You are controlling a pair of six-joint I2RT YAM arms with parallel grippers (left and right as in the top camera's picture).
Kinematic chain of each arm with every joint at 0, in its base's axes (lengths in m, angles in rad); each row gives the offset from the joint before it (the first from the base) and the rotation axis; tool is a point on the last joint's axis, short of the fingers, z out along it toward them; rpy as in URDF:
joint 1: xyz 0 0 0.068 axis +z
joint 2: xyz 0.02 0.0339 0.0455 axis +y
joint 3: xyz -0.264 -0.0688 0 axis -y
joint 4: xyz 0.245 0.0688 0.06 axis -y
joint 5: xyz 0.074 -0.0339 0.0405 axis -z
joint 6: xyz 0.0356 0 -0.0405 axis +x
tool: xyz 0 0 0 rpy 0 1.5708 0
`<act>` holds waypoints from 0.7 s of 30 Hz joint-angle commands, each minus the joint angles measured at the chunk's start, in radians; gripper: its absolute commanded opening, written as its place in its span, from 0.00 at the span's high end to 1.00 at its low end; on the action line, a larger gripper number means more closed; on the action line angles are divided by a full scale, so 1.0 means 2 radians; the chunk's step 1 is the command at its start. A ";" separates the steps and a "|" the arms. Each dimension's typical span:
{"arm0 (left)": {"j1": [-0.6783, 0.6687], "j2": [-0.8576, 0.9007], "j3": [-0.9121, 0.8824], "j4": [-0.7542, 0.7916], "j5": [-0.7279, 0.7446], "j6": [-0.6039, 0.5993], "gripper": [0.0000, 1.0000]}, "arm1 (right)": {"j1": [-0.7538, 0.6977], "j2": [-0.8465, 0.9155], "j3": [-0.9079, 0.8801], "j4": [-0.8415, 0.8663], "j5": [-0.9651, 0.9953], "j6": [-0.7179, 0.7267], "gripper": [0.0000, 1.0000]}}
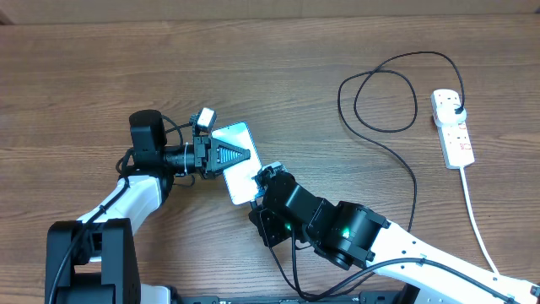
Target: Plug charger to phone and switch on socket
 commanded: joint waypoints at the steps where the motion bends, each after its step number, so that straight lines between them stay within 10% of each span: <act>1: -0.001 -0.002 0.003 0.000 0.011 0.008 0.96 | -0.001 0.003 0.006 0.006 0.000 0.000 0.86; 21: -0.010 -0.002 0.003 -0.006 0.036 0.070 0.96 | -0.001 0.022 0.010 0.064 0.001 -0.027 0.96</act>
